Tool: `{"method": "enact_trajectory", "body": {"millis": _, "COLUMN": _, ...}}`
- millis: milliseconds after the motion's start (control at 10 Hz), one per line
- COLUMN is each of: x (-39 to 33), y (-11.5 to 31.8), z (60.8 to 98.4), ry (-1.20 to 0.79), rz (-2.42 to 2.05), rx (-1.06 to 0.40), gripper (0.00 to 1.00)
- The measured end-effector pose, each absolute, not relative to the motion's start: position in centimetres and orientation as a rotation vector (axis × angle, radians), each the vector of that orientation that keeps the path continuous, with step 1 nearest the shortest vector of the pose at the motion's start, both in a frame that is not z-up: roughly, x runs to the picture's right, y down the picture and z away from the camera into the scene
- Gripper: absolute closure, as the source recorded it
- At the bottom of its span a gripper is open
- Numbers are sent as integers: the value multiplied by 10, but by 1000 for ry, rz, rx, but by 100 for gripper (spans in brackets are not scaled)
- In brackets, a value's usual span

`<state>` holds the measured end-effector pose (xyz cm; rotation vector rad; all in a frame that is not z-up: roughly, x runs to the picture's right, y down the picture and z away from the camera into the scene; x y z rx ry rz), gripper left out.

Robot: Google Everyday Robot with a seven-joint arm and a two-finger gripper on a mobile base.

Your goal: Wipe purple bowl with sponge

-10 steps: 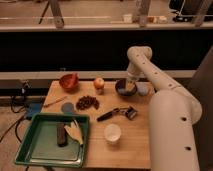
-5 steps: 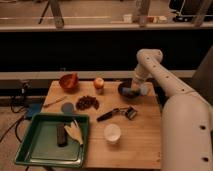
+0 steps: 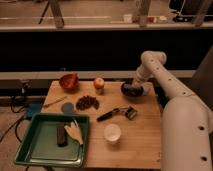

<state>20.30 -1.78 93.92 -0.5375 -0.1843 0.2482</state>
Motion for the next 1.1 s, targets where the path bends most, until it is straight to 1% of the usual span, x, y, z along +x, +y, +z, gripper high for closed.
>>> {"method": "enact_trajectory", "body": {"millis": 300, "x": 191, "y": -19, "z": 947, "ry": -249, "rz": 268, "rx": -533, "gripper": 100}}
{"method": "enact_trajectory", "body": {"millis": 500, "x": 172, "y": -13, "z": 946, "ry": -315, "rz": 259, "rx": -556, "gripper": 100}}
{"method": "enact_trajectory", "body": {"millis": 800, "x": 146, "y": -4, "z": 934, "ry": -385, "rz": 221, "rx": -595, "gripper": 100}}
{"method": "enact_trajectory", "body": {"millis": 1100, "x": 140, "y": 8, "z": 915, "ry": -359, "rz": 179, "rx": -658, "gripper": 100}}
